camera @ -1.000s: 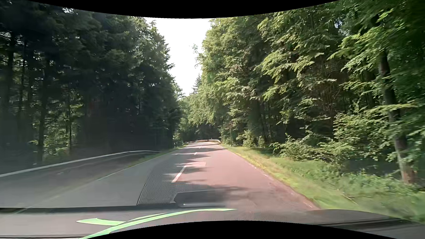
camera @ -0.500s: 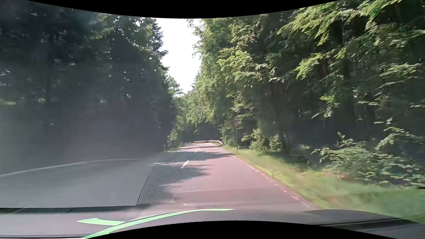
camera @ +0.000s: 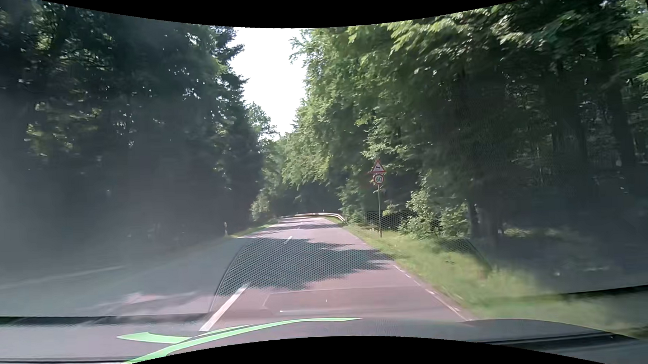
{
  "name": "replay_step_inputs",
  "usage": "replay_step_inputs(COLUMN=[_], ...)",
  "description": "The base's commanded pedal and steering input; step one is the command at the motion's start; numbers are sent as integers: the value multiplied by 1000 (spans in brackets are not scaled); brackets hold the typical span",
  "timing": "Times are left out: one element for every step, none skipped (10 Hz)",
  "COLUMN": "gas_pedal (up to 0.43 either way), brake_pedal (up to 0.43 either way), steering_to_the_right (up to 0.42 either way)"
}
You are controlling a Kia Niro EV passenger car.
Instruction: Follow the waypoints while adhering to traffic rules and regulations
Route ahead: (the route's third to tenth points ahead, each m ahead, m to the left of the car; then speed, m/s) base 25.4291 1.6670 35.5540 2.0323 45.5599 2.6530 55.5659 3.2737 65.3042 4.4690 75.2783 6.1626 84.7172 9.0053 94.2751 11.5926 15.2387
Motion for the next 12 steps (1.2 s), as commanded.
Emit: replay_step_inputs(gas_pedal=[59, 59, 67, 79, 79, 87, 87, 98, 98, 110, 110, 118], brake_pedal=[0, 0, 0, 0, 0, 0, 0, 0, 0, 0, 0, 0], steering_to_the_right=[-6, -7, -7, -8, -8, -8, -9, -10, -10, -10, -11, -11])
